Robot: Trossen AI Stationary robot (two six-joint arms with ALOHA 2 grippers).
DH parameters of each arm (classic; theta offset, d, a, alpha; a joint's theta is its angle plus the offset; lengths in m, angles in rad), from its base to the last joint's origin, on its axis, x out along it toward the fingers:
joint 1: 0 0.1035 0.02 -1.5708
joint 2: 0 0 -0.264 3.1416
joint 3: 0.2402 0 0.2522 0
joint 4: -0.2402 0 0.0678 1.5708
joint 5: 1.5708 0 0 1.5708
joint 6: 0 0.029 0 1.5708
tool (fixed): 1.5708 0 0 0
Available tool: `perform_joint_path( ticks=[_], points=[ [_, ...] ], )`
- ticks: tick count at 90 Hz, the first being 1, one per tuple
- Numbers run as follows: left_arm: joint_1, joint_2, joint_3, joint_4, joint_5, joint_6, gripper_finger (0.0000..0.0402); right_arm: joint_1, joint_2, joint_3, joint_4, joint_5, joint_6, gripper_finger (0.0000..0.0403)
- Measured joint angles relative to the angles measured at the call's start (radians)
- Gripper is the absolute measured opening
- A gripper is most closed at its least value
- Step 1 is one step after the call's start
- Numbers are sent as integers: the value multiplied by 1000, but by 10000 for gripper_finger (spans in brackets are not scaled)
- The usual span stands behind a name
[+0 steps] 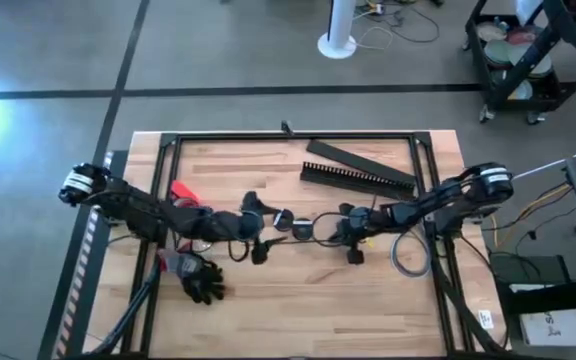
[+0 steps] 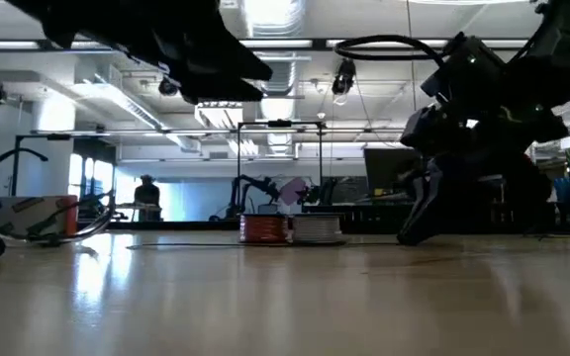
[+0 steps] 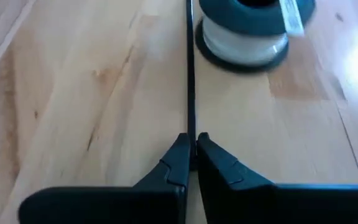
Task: Ziptie cables
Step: Prepare the black zip tie
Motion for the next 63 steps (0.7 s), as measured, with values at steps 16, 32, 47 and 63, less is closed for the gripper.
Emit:
perform_joint_path(
  ticks=[16,32,47,63],
  points=[
    [0,54,7,1,102,-83,346,31,-136,37,-136,-8,7,3],
    [-1,146,-20,113,161,-133,346,66,-190,106,-277,-15,7,2],
    [-2,240,0,135,163,-161,346,65,-156,100,-296,14,17,1],
    [-2,314,35,133,210,-182,346,65,-102,93,-291,47,37,5]
  ],
)
